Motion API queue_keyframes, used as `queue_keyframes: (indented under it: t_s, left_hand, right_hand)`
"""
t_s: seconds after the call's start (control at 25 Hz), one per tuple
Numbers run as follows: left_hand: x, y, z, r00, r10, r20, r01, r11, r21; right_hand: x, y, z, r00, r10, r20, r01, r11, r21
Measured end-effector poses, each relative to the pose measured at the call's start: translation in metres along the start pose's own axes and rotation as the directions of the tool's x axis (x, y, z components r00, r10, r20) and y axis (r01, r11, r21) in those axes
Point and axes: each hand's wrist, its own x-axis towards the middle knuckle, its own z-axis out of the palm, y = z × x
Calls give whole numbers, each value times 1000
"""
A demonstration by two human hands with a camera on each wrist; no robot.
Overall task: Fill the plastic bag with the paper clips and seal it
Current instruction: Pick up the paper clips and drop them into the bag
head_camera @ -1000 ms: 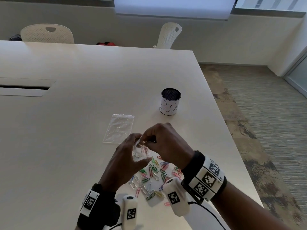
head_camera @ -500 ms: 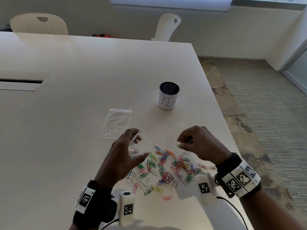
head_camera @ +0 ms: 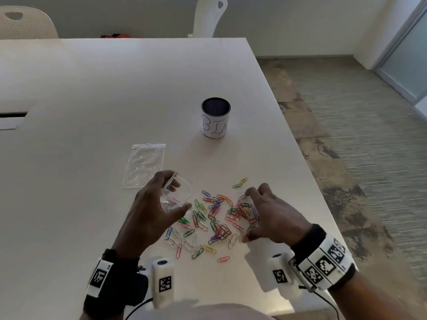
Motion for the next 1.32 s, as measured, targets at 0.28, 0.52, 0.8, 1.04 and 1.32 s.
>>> queue_keyframes:
  t_s: [0.28, 0.52, 0.8, 1.04, 1.32]
  left_hand:
    - [-4, -2, -2, 1000, 4, 9, -4, 1000, 6]
    - [-3, -2, -4, 1000, 5, 13, -6, 1000, 2]
    - [-2, -4, -6, 1000, 1, 7, -1, 1000, -2]
    - [0, -7, -5, 1000, -1, 11, 1, 1000, -1]
    - [2, -10, -4, 1000, -2, 1, 2, 1000, -4]
  right_hand:
    - [10, -15, 15, 987, -33, -156, 55, 989, 135]
    - [13, -22, 20, 979, -54, -197, 79, 990, 120]
    - [20, -40, 31, 953, -141, -270, 140, 990, -21]
    - [32, -42, 32, 937, -194, -292, 169, 980, -109]
    - [34, -25, 2, 964, -96, -248, 167, 945, 282]
